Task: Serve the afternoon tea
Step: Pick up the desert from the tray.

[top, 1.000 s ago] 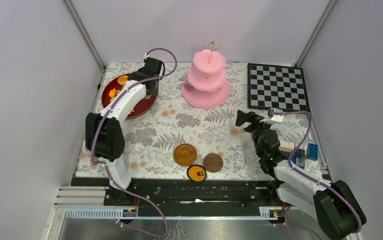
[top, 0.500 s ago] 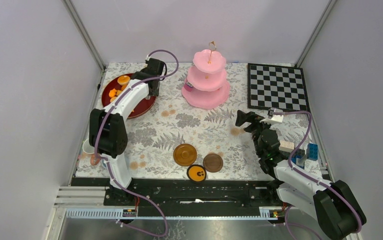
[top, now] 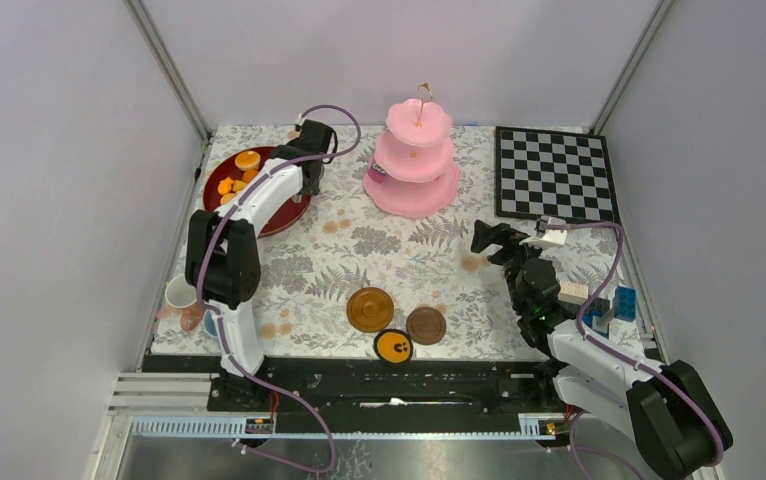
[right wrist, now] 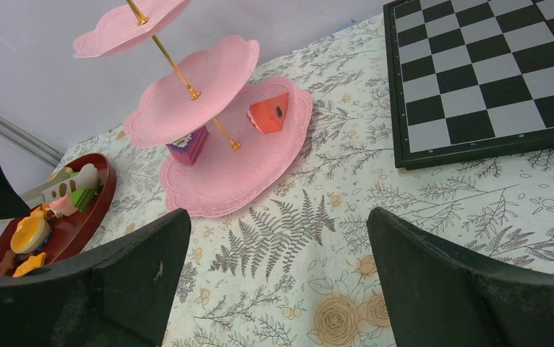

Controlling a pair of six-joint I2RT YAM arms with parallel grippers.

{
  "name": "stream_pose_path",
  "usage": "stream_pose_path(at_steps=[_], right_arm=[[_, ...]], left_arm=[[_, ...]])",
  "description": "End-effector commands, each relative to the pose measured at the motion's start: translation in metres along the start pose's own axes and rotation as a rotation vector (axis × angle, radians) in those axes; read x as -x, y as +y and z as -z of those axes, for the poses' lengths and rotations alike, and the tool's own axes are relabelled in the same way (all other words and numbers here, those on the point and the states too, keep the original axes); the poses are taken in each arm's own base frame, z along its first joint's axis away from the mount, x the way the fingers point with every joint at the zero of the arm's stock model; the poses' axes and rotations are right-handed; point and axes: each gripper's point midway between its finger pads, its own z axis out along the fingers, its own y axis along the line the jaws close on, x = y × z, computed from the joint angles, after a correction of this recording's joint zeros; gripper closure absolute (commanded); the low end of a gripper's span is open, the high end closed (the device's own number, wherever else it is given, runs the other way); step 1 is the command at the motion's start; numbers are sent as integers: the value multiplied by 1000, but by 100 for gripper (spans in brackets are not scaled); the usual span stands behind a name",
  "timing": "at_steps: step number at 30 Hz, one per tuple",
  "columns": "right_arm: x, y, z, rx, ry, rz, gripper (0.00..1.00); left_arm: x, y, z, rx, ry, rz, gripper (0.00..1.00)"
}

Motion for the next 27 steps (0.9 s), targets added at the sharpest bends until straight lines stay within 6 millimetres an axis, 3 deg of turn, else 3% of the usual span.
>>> stream_pose_path(at_steps=[1,8,17,27], right_arm=[[15,3,-2,10,-57,-15,0],[15,3,-2,11,-57,-19,0],[15,4,-2,14,-55,-20,0],[14,4,-2,14,-51,-20,0]], left_arm=[[28,3,2,23,-81,29,60],[31,6,6,28,-94,39,74],[41,23,34,53,-158,68,90],[44,33,60,62,-194,75,97]])
